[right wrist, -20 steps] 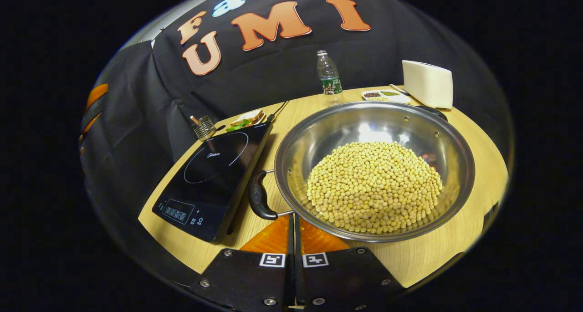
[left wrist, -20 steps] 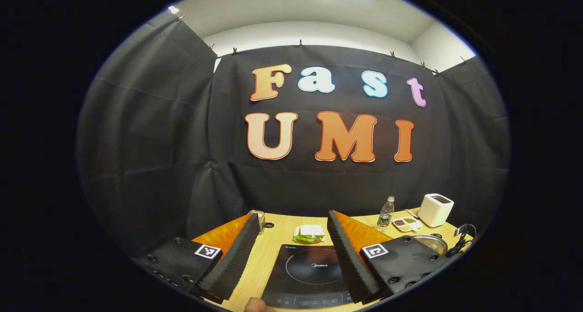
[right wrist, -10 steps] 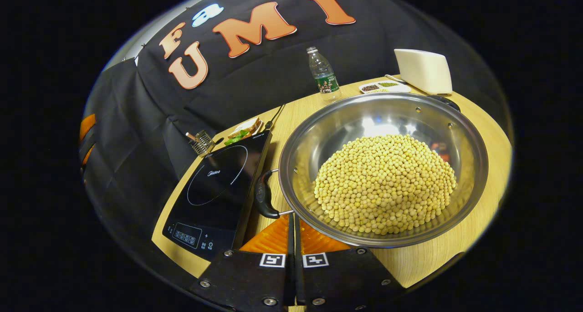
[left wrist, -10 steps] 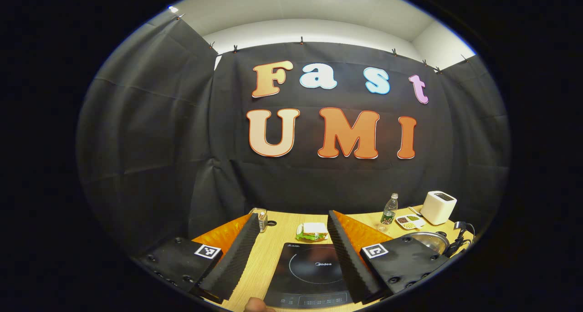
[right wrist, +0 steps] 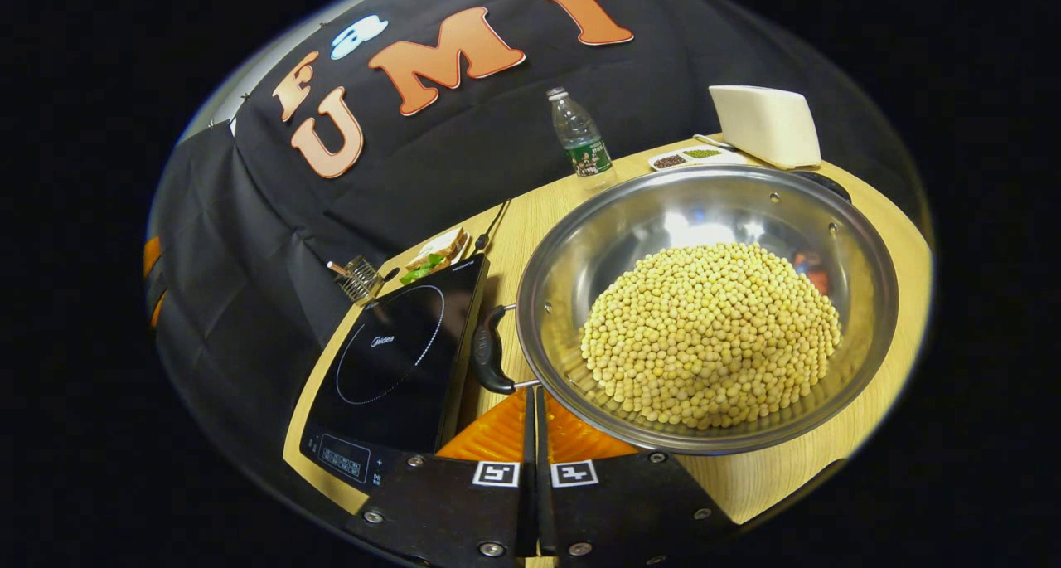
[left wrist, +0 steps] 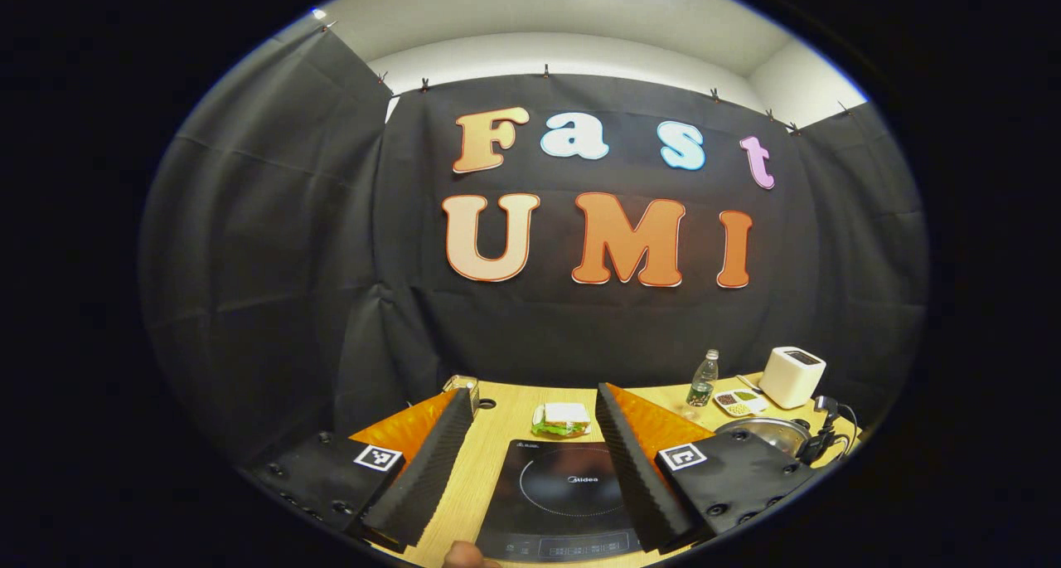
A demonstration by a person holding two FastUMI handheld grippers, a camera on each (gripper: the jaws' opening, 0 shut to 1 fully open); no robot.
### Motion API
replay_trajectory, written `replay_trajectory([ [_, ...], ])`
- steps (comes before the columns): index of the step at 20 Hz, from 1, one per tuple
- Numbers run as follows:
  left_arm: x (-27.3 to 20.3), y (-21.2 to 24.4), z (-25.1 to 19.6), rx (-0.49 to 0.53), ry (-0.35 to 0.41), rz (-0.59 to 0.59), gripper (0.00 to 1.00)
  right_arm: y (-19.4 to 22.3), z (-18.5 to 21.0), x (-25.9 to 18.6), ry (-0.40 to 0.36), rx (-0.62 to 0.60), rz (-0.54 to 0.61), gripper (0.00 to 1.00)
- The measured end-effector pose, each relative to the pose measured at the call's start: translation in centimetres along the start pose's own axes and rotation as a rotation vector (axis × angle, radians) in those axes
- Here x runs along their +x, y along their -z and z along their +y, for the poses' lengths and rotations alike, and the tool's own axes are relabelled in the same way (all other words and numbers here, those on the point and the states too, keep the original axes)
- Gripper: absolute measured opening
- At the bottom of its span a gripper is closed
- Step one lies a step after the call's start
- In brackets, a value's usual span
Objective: First push the handle of the pot to place it horizontally, then grasp the pot with both hands and set it on the induction cooktop.
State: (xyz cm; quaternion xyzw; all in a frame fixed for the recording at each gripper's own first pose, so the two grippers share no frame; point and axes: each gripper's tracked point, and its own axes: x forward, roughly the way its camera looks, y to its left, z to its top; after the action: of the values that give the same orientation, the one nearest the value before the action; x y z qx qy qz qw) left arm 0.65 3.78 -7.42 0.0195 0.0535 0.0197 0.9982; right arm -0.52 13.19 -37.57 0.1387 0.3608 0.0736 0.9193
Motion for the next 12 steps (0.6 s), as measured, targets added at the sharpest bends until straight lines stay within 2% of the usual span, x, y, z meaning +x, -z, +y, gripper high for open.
replay_trajectory([
  [12, 0.0, 0.9, -0.6, -0.011, 0.015, 0.019, 0.97, -0.8, 1.0, 1.6, -0.001, -0.024, 0.012, 0.0],
])
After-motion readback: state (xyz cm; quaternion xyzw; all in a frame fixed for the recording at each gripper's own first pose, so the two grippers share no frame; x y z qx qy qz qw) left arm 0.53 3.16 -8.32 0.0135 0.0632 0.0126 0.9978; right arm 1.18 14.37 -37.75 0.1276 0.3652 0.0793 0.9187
